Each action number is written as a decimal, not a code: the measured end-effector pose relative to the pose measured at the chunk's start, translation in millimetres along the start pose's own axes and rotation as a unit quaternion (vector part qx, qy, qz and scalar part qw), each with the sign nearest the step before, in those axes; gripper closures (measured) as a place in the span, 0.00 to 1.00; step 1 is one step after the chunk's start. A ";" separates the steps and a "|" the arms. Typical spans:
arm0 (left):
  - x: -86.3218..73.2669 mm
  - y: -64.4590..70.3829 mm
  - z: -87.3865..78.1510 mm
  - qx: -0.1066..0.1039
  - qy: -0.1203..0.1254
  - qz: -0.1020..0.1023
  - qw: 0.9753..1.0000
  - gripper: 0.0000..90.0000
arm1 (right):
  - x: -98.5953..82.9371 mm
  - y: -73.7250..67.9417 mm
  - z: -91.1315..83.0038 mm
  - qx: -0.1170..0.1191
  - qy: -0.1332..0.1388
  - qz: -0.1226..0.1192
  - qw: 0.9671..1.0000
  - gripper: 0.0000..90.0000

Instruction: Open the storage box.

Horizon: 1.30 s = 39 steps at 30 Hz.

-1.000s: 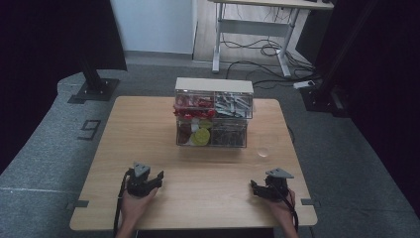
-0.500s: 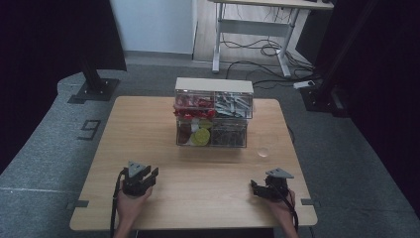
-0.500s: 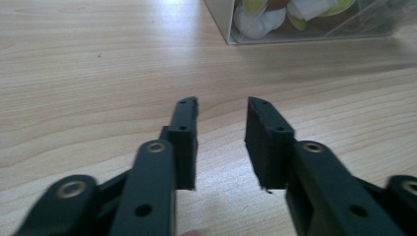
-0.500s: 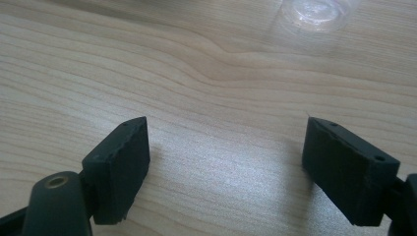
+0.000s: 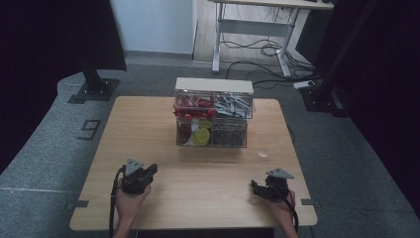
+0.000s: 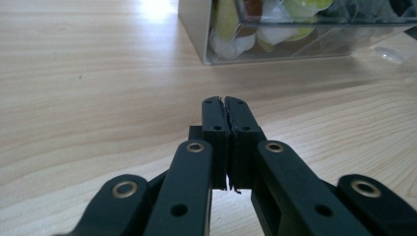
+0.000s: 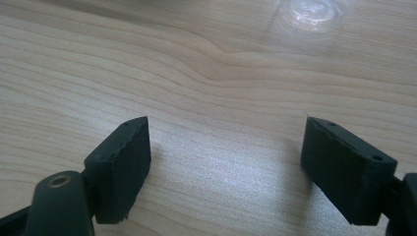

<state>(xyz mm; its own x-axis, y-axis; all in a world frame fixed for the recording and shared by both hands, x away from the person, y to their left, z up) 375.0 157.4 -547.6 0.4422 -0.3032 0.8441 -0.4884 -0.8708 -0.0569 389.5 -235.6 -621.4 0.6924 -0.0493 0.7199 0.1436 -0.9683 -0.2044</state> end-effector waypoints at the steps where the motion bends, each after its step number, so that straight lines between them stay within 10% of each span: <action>1: 2.5 1.5 0.3 -0.001 0.003 0.001 1.000 0.98 | -0.1 0.2 -0.2 0.000 0.001 0.000 1.000 0.22; 39: 31.9 39.1 56.2 -0.055 -0.016 0.010 0.998 1.00 | 0.1 1.0 -0.6 -0.001 0.002 0.002 1.000 0.23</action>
<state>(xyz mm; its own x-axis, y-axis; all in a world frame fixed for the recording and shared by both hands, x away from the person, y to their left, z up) 412.3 91.9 -552.9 0.4545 -0.3340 0.8258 -0.5764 -0.8170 -0.0132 389.3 -236.7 -621.2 0.6900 -0.0540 0.7217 0.1389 -0.9688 -0.2053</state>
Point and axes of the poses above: each handheld gripper's, and its own axes: z roughly forward along the jaws, x roughly out of its top, y roughly to its right, the point moved 10 cm from there along z, roughly forward along the jaws, and after that the axes turned 15 degrees about z, right-handed, at the moved point
